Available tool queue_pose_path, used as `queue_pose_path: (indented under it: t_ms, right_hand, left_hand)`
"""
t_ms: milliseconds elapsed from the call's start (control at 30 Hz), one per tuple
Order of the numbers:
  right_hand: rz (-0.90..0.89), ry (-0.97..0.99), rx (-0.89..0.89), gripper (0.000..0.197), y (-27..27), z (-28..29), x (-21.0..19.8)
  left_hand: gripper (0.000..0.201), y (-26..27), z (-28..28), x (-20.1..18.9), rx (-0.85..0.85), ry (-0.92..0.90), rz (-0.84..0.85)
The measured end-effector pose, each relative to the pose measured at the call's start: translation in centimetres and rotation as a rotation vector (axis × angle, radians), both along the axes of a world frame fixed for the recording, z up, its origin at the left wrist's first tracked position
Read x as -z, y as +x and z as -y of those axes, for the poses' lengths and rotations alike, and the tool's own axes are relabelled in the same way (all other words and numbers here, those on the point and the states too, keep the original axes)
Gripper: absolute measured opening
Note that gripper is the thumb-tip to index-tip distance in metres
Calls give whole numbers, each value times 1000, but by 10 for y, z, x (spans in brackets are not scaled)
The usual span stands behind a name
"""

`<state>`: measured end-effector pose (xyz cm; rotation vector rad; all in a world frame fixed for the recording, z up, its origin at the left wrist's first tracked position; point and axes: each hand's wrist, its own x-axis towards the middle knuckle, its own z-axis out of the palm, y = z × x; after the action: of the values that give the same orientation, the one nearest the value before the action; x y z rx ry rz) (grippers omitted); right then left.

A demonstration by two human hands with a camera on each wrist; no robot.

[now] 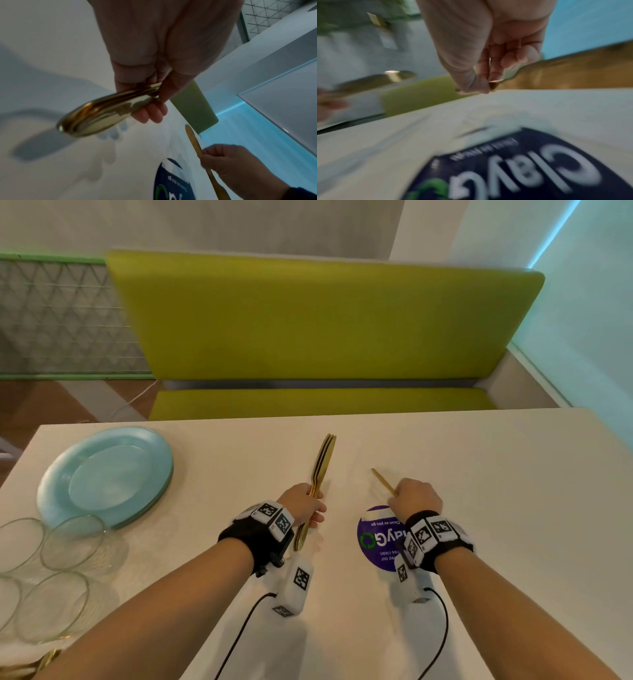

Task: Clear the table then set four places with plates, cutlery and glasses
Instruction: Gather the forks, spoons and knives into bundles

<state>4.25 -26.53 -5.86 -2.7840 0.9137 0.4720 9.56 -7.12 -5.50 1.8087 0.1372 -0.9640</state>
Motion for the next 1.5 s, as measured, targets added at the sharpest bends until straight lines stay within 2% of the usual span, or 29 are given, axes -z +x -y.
queue_pose_path:
  t_ms: [133, 200, 300, 467, 633, 833, 1033, 1133, 1267, 1367, 1500]
  right_hand:
    - [-1, -261, -467, 31, -2, -33, -25]
    - [-26, -339, -637, 31, -8, -53, -40]
    - [-67, -390, -852, 32, -22, -90, -59]
    - [-52, -377, -1091, 28, -50, -168, -77]
    - [-13, -299, -1143, 26, -80, -244, -95]
    - [-73, -270, -1200, 23, -122, -310, -99]
    - [-132, -339, -1215, 22, -151, -357, -91]
    - [-114, -329, -1212, 22, -159, -373, -90]
    - [-73, -282, -1193, 22, -163, -383, -87]
    - [-45, -241, -1175, 21, -162, -384, -83]
    - [-20, -218, -1134, 24, -159, -384, -75]
  left_hand:
    - [13, -1, -17, -12, -3, 9, 72]
    - [14, -1, -30, -18, -14, 28, 115]
    - [18, -7, -56, -24, 2, 33, 131]
    - [37, -38, -107, -32, 184, -13, 61]
    - [17, -82, -163, -46, 408, -14, 67]
    - [19, -133, -222, -39, 559, 43, 100]
    - [12, -164, -269, -33, 573, 37, 145]
    - [7, -174, -281, -34, 587, 93, 184]
    - [11, -180, -290, -34, 575, 102, 203]
    - [6, -180, -297, -31, 534, 100, 230]
    - [12, -179, -303, -24, 491, 105, 224]
